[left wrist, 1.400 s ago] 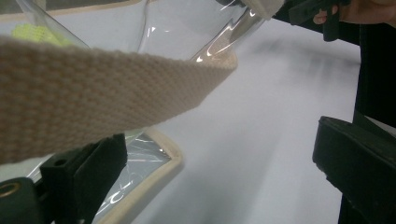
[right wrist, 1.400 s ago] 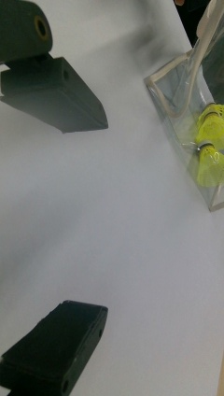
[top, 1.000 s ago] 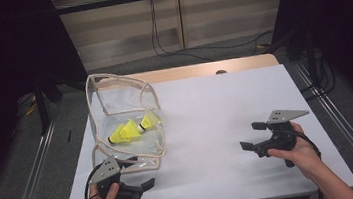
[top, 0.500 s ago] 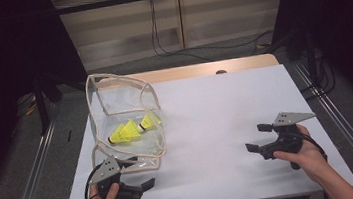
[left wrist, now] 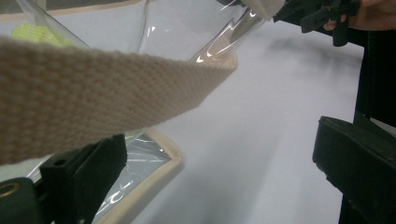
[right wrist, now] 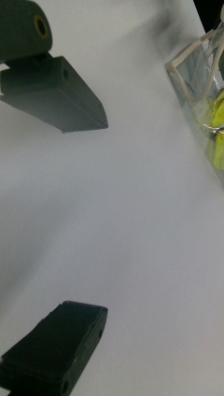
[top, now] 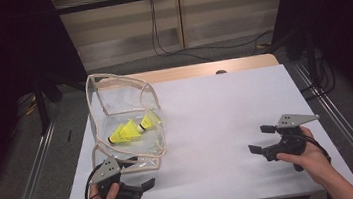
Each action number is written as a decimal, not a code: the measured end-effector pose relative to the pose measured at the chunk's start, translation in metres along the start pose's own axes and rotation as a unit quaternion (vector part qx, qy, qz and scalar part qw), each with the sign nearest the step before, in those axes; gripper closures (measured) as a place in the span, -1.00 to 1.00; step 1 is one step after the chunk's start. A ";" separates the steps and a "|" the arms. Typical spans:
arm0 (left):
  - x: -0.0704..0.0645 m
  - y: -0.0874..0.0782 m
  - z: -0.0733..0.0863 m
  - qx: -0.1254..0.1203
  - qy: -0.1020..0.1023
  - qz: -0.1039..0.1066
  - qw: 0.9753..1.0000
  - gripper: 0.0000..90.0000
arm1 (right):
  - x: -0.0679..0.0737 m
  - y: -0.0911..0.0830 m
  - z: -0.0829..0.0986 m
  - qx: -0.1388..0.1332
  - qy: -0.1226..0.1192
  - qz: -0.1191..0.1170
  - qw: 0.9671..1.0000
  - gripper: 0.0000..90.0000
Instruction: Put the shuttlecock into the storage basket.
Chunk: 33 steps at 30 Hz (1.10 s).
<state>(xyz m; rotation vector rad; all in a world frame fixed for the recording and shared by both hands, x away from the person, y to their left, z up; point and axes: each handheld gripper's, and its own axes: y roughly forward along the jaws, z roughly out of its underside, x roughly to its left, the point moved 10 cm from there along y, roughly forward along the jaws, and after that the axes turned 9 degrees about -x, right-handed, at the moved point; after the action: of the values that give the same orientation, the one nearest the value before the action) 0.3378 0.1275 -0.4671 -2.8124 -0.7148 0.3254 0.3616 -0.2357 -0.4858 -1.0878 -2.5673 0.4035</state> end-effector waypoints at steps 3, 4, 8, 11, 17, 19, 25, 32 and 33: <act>0.000 0.000 0.000 -0.001 -0.002 0.001 1.000 -0.94 | -0.001 -0.002 0.001 0.002 0.000 0.001 1.000 -0.81; 0.000 0.000 0.000 0.000 -0.002 0.001 1.000 -0.93 | -0.001 -0.003 0.002 0.002 -0.001 0.002 1.000 -0.81; 0.000 0.000 0.000 0.000 -0.001 0.000 1.000 -0.93 | -0.002 -0.006 0.005 0.004 -0.001 0.004 1.000 -0.81; 0.000 0.000 0.000 0.000 -0.002 0.001 1.000 -0.93 | -0.004 -0.008 0.006 0.000 0.002 0.006 1.000 -0.81; 0.000 0.000 0.000 0.002 -0.001 0.002 1.000 -0.93 | -0.003 -0.008 0.010 0.001 0.002 0.005 1.000 -0.81; -0.001 0.000 0.001 0.003 0.000 0.003 1.000 -0.93 | -0.003 -0.008 0.011 0.000 0.000 0.004 1.000 -0.81; 0.000 0.000 0.001 0.002 -0.001 0.003 1.000 -0.93 | -0.001 -0.010 0.013 -0.001 -0.002 0.001 1.000 -0.81; -0.001 0.001 0.001 0.004 0.001 0.003 1.000 -0.94 | -0.002 -0.013 0.013 -0.006 -0.001 0.002 1.000 -0.81; -0.001 0.001 0.001 0.004 0.002 0.003 1.000 -0.94 | -0.003 -0.013 0.012 -0.008 -0.002 0.004 1.000 -0.82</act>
<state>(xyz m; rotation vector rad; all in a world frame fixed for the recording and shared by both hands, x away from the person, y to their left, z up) 0.3373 0.1263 -0.4679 -2.8082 -0.7023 0.3222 0.3503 -0.2477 -0.4929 -1.1041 -2.5739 0.3886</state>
